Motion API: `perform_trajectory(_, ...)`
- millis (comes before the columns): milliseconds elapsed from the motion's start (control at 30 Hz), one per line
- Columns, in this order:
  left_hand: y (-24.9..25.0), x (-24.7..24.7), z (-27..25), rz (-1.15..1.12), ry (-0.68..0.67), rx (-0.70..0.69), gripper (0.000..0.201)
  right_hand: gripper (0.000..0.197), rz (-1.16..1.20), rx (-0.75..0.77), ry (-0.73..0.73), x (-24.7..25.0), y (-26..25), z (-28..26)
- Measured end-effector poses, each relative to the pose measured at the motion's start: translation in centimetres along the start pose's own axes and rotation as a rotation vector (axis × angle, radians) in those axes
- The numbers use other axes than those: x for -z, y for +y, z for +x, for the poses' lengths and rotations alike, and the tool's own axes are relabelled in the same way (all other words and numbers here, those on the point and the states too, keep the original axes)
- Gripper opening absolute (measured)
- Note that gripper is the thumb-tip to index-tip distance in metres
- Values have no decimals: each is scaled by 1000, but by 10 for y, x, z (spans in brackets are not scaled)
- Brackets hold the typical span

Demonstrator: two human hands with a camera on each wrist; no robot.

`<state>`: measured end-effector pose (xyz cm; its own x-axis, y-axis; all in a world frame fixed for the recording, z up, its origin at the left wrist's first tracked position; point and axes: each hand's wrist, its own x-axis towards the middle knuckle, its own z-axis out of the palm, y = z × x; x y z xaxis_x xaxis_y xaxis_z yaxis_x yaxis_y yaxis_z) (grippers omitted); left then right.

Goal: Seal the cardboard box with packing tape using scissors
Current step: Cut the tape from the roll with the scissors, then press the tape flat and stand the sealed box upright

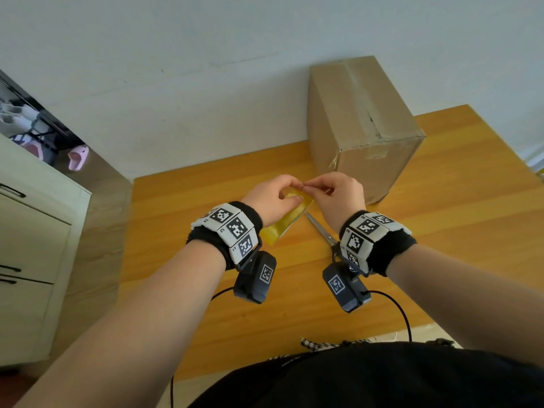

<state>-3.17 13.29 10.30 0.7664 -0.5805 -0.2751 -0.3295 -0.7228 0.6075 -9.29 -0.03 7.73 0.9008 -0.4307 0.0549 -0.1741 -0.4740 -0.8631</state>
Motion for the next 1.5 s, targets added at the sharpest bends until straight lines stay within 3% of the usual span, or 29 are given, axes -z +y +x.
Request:
perform_trajectory(133,-11,4,-4,86,65,48,29,8,-132,-9,63,-9,1,5)
perform_trajectory(267,-37,11,-16,172,80,93,35,5,-116,-41,-57,-14,2,11)
perform_trajectory(400,-56,19,-22,314,76,132,64,5,-104,-42,-172,-36,-3,3)
perform_trajectory(467,-65,18,-22,418,48,116,69,5,-110,-52,-214,-48,-4,-2)
perform_trajectory(667,-96,4,-19,592,56,132,67,9,-142,-99,-302,-67,3,-10)
perform_trajectory(833,-113,-7,-17,678,97,99,54,11,-172,-143,-314,-74,14,-17)
perform_trajectory(1133,-125,-29,-10,674,-32,116,60,8,-200,-173,-334,-74,25,-25)
perform_trajectory(1500,-118,-32,-18,584,66,105,60,8,-170,-147,-322,-63,24,-28)
